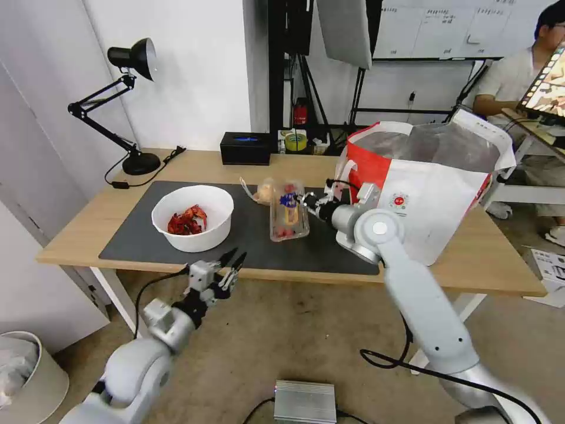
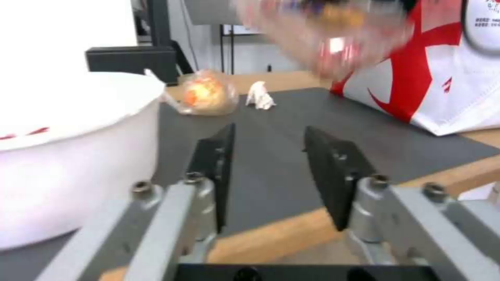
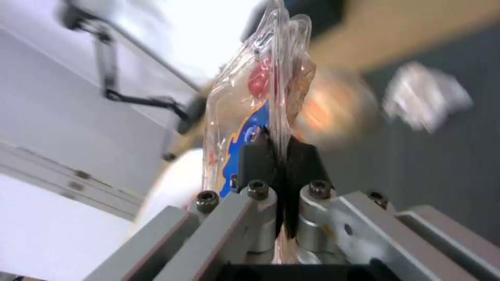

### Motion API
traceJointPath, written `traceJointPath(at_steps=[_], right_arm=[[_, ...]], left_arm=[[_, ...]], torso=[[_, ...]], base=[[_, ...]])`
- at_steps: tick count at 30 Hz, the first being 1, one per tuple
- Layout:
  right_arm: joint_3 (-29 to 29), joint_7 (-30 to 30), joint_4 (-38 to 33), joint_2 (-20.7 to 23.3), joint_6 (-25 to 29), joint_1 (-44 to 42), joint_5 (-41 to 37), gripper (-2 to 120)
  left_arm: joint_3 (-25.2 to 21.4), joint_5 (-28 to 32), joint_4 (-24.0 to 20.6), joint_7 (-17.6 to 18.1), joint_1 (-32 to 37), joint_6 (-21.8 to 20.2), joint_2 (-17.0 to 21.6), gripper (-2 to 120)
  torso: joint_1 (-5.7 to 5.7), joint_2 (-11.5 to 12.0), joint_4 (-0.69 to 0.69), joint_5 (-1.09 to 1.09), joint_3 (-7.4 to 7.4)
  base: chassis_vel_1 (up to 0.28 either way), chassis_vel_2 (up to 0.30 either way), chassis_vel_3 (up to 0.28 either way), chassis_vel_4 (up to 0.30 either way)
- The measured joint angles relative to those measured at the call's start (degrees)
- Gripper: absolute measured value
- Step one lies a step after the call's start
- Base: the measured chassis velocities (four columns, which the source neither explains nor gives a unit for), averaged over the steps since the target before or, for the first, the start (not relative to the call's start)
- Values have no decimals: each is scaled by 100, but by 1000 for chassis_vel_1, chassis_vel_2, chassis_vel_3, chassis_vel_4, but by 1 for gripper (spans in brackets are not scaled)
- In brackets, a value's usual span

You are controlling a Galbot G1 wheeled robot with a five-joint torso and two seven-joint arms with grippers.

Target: Pick up the trash from the table and place it into the takeout bag.

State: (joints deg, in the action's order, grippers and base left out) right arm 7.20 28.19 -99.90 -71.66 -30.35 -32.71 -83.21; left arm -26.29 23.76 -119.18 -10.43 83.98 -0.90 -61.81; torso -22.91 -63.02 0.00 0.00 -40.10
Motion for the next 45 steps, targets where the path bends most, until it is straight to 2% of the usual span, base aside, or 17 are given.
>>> traceJointPath(at_steps=[1,4,5,7,8,10,12,14,26,31,40,45], right_arm=[[0,0,0,0,0,0,0,0],[-53,-315,-270,75,226,219,415,0],[-53,-315,-270,75,226,219,415,0],[-97,-501,-346,131,389,419,781,0],[-97,-501,-346,131,389,419,781,0],[-157,-675,-333,197,531,647,1211,0],[-182,-733,-294,225,630,764,1389,0],[-200,-781,-220,295,814,962,1652,0],[0,-499,19,790,1065,1408,1888,0],[124,-429,2,1240,1080,1436,1813,0],[490,-379,-237,1858,1063,1066,1704,0],[629,-391,-287,2032,1062,886,1683,0]], left_arm=[[0,0,0,0,0,0,0,47],[-288,-182,-207,-62,420,120,-144,64],[-288,-182,-207,-62,420,120,-144,64],[-430,-252,-332,-68,585,145,-270,73],[-430,-252,-332,-68,585,145,-270,73],[-554,-318,-458,-68,720,155,-400,83],[-616,-353,-520,-68,777,158,-463,86],[-690,-400,-612,-68,832,160,-542,97],[-738,-466,-753,-83,935,158,-615,100],[-768,-458,-768,-85,924,156,-548,100],[-668,-456,-651,-85,801,156,-509,100],[-644,-443,-639,-78,769,159,-468,100]], torso=[[0,0,0,0,0],[0,0,0,0,0],[0,0,0,0,0],[0,0,0,1,0],[0,0,0,1,0],[-1,0,0,0,-1],[0,-1,0,1,0],[-1,-1,1,0,-1],[-1,0,0,1,-1],[-1,0,-1,2,-1],[-1,-1,-1,2,-1],[-1,-1,-1,1,-1]], base=[[0,0,0,0],[0,0,0,0],[0,0,0,0],[0,0,0,0],[0,0,0,0],[0,0,0,0],[0,0,0,0],[0,0,0,0],[0,0,0,0],[0,0,0,0],[0,0,0,0],[0,0,0,0]])
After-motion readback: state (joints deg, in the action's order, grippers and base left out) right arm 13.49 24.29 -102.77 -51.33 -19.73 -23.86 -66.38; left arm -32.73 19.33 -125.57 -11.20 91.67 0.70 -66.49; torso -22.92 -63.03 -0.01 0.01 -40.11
